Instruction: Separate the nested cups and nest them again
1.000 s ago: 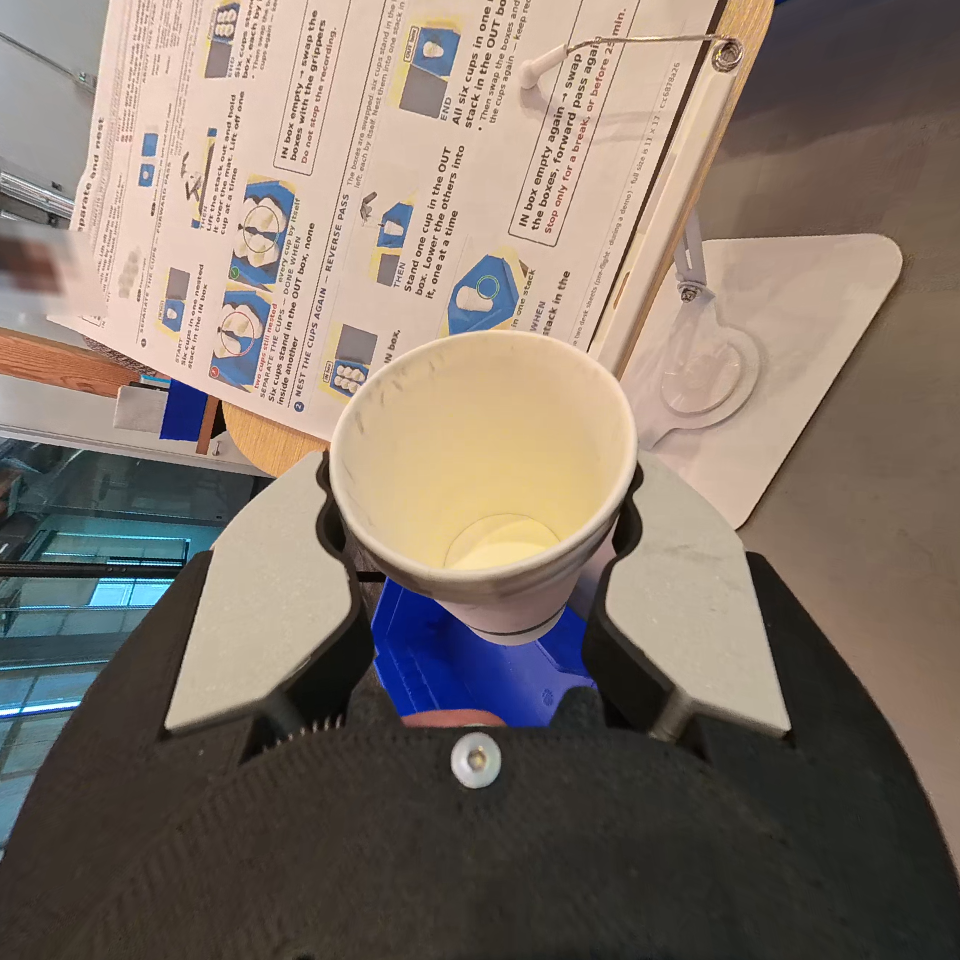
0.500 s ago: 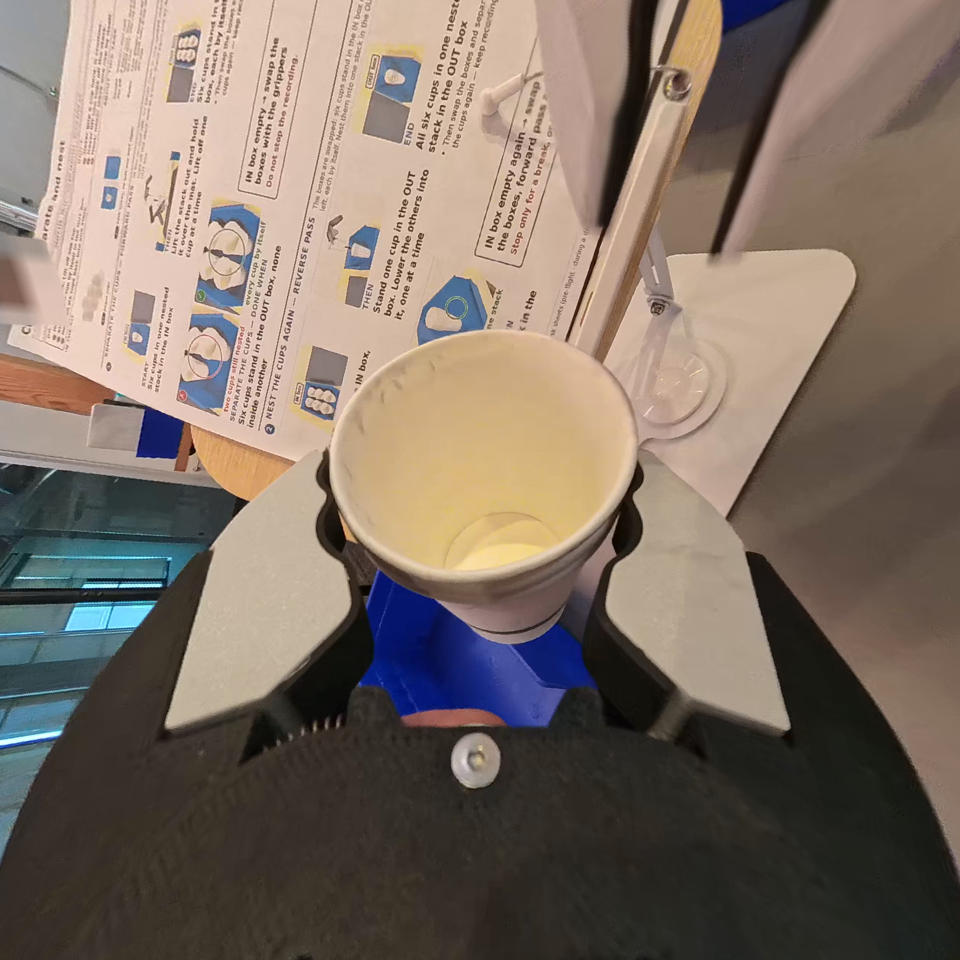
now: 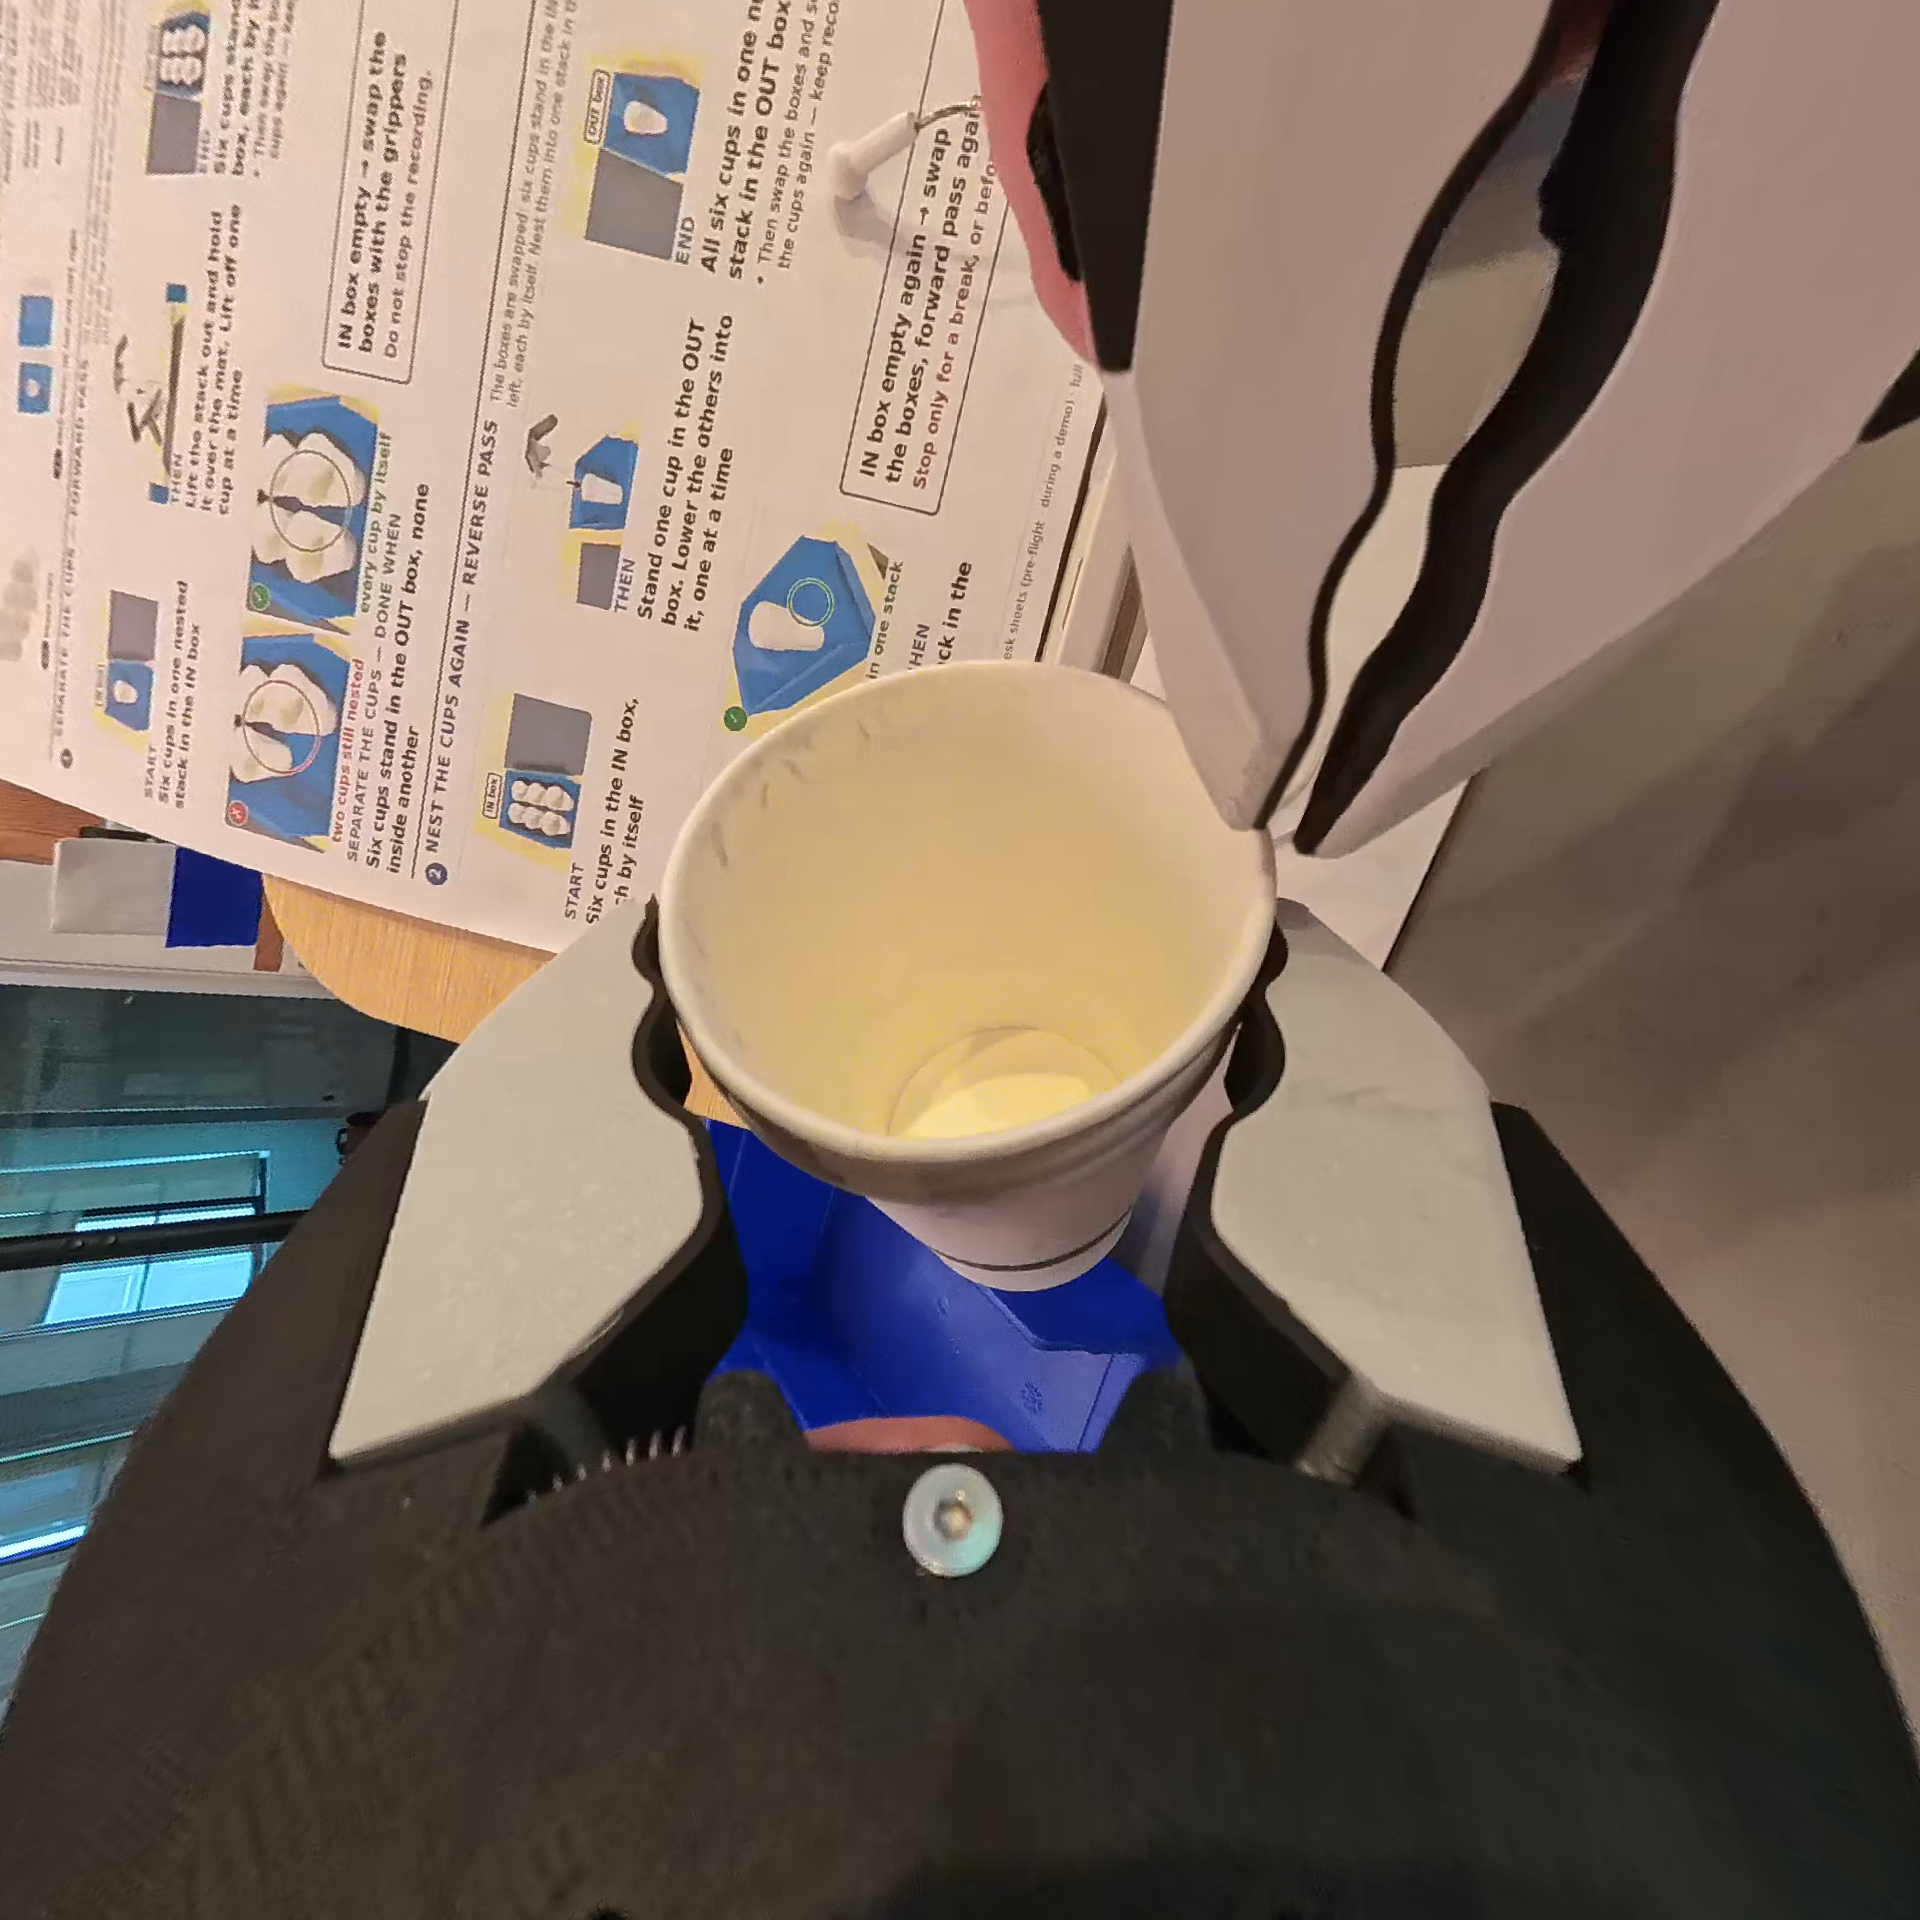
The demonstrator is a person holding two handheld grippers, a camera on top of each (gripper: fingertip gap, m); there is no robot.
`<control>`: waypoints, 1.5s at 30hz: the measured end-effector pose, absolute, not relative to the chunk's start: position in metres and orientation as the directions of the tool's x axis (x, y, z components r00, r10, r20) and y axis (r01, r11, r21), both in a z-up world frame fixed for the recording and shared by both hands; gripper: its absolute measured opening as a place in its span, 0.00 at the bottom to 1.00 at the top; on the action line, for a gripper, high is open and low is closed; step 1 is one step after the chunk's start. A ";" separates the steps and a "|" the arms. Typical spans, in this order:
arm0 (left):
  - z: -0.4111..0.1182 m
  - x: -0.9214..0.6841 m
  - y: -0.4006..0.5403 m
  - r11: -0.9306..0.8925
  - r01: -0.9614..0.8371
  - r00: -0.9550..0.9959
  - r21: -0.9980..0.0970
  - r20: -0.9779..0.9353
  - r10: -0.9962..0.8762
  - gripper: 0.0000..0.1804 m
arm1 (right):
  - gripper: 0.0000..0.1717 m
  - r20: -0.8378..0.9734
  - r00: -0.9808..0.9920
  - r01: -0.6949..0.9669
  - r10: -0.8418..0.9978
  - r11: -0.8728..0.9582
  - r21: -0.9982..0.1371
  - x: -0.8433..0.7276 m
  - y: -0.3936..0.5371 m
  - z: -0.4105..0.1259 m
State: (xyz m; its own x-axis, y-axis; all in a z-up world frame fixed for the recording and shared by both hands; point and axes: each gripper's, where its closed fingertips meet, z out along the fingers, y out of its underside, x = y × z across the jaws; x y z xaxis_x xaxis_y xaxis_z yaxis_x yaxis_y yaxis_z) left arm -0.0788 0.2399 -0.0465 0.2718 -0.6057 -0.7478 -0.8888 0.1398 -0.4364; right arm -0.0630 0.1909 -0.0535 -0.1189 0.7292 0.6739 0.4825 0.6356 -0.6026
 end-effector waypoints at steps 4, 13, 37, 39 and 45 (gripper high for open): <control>-0.046 -0.081 0.241 0.137 -0.891 0.273 -0.434 -0.750 -0.602 0.57 | 0.03 0.684 -0.110 0.482 0.721 0.641 -0.598 -0.064 0.191 -0.053; -0.046 -0.079 0.237 0.146 -0.898 0.253 -0.414 -0.760 -0.599 0.57 | 0.02 0.706 -0.115 0.486 0.699 0.659 -0.573 -0.067 0.191 -0.055; -0.025 -0.072 0.222 0.209 -0.851 0.279 -0.482 -0.752 -0.597 0.56 | 0.02 0.765 -0.117 0.425 0.634 0.728 -0.539 -0.056 0.172 -0.030; -0.025 -0.071 0.221 0.212 -0.848 0.278 -0.486 -0.748 -0.602 0.56 | 0.02 0.764 -0.118 0.419 0.635 0.729 -0.541 -0.056 0.171 -0.030; -0.019 -0.067 0.215 0.238 -0.817 0.289 -0.525 -0.730 -0.619 0.56 | 0.02 0.757 -0.119 0.386 0.643 0.732 -0.561 -0.053 0.165 -0.023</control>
State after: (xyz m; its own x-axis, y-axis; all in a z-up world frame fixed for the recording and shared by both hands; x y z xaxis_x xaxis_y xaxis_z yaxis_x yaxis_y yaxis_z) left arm -0.0672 0.2149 -0.0195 0.2888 -0.6194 -0.7301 -0.8171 0.2380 -0.5251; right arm -0.0534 0.1647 -0.0230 -0.1189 0.6428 0.7567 0.3858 0.7322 -0.5614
